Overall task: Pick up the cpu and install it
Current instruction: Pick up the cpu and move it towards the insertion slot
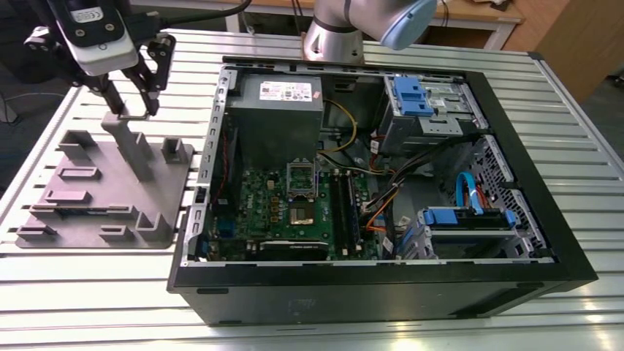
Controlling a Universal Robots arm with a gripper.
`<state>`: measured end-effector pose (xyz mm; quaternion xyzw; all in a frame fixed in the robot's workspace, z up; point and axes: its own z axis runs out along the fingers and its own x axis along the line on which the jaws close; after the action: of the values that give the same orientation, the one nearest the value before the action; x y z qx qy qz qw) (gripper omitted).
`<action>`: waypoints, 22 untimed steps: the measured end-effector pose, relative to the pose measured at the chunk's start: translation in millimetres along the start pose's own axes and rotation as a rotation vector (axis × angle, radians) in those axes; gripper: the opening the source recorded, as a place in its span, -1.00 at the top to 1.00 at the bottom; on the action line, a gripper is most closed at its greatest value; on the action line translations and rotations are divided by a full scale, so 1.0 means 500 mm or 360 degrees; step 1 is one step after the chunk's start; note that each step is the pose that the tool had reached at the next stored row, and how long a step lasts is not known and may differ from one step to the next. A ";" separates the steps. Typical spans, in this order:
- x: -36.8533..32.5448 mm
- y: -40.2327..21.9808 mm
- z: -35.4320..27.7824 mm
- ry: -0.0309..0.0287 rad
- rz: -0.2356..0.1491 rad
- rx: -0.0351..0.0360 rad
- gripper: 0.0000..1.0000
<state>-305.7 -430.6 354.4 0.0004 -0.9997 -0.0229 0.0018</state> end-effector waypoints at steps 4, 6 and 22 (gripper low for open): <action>-0.003 0.000 0.000 0.00000 0.0000 0.0000 0.07; -0.005 0.000 0.000 -0.00001 0.0000 0.0000 0.07; -0.017 0.000 0.000 -0.00001 0.0000 0.0000 0.07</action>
<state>-297.0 -430.6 354.4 0.0003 -0.9997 -0.0229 0.0017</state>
